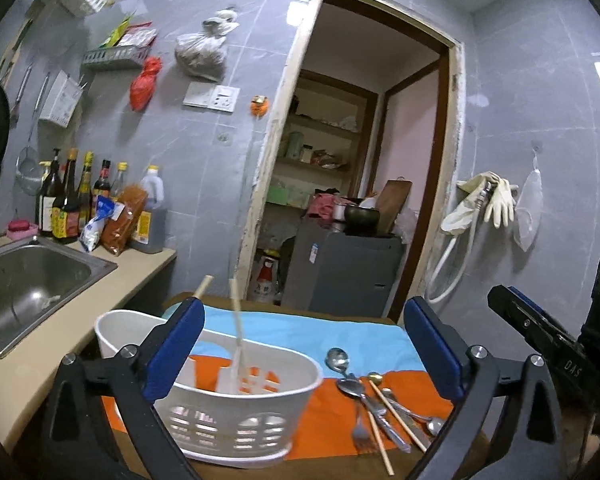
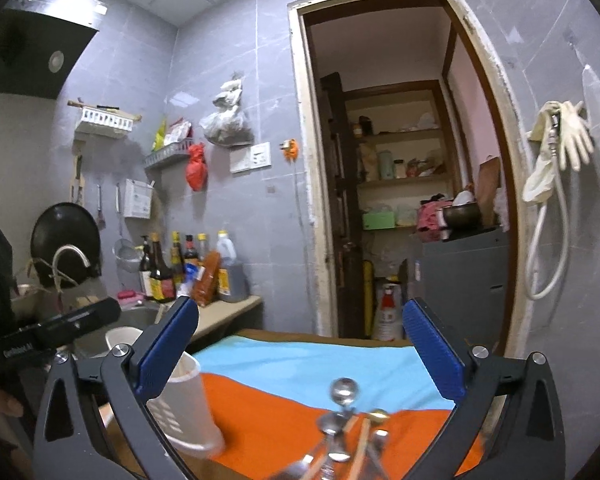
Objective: Organize utensils
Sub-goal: 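Move both tools back down over the remaining silver utensils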
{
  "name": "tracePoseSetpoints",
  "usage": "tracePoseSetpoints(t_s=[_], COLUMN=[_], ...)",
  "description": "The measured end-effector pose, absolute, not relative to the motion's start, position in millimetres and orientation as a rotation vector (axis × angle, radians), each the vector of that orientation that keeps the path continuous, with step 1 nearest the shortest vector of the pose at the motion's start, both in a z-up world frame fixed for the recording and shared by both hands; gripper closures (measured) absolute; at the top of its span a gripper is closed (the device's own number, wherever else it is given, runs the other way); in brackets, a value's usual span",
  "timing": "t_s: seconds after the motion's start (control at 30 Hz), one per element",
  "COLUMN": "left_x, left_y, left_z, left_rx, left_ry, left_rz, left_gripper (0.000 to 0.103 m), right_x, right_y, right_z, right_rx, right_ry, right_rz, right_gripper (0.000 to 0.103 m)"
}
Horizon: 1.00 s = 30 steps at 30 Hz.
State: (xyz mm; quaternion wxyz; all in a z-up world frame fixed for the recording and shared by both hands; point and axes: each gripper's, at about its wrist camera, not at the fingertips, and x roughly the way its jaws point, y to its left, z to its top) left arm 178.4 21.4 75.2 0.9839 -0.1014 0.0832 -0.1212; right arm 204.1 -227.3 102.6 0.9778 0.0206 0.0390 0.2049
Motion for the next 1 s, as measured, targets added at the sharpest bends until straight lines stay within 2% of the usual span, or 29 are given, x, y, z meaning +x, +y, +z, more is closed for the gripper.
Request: tracePoseSetpoints(t_s=[0.5,0.57,0.8,0.9,1.0], left_x=[204,209,225,235,248], left_y=[-59,-66,-89,-95,-100], left_z=[32,26,5,-5,-15], left_rx=[-0.128,-0.117,-0.086,-0.080,-0.078], left_ry=[0.323,0.349,0.435,0.482,0.539], left_rz=[-0.354,-0.361,-0.390,-0.399,-0.403], left_gripper=[0.005,0.005,0.006,0.012,0.023], right_x=[222,227,241,247,252], right_y=[-304,-309,-323,-323,-321], right_z=[67,60,35,25,16], right_rx=[0.010,0.015,0.013,0.006,-0.005], right_ry=[0.219,0.247,0.356,0.411,0.453], right_rz=[0.330,0.330,0.340,0.354,0.366], right_gripper=[0.001,0.005,0.031,0.039,0.044])
